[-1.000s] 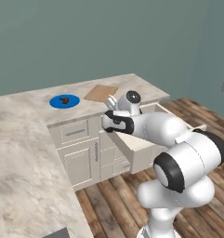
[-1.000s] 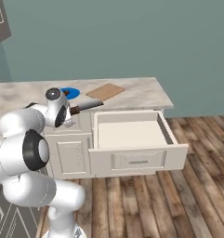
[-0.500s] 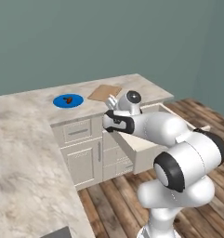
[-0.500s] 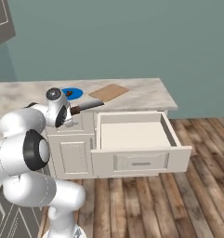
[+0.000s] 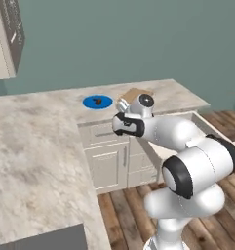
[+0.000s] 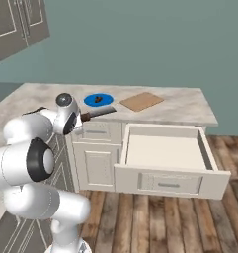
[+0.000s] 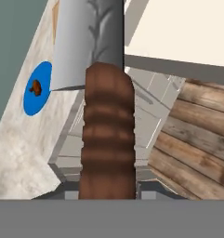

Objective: Pick up the knife from the drawer and place it on the cutting board. Then place the meat from the plate to the cutting board.

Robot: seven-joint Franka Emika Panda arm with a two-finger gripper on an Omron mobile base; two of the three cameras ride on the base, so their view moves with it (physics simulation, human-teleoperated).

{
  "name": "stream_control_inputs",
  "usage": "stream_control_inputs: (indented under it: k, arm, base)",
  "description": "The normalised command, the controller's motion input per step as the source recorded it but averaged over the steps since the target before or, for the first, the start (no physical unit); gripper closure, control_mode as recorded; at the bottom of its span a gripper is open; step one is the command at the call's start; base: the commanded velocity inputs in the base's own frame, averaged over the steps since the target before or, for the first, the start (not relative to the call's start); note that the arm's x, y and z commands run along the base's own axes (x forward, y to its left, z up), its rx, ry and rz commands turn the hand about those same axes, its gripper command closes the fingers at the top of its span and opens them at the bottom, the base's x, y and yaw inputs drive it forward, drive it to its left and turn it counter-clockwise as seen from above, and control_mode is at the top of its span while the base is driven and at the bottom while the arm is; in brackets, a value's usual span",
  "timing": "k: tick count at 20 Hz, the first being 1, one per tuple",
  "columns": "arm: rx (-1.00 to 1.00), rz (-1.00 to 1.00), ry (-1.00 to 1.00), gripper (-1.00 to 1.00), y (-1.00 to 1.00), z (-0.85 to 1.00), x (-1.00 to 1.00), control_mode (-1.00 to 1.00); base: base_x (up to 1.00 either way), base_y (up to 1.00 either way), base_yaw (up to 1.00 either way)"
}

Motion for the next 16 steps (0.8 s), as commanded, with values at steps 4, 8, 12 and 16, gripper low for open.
stream_control_inputs:
  k: [4,8,12,16]
  arm:
    - [0.0,0.0,0.0,1.0,0.0,0.0,0.0,1.0]
    - [0.0,0.0,0.0,1.0,0.0,0.0,0.0,1.0]
    - [0.0,0.0,0.0,1.0,0.0,0.0,0.0,1.0]
    - [0.0,0.0,0.0,1.0,0.0,0.0,0.0,1.0]
  base:
    - [-0.01,0.0,0.4]
    - [0.04,0.0,0.21]
    - [0.52,0.02,0.0]
    - [0.98,0.27,0.0]
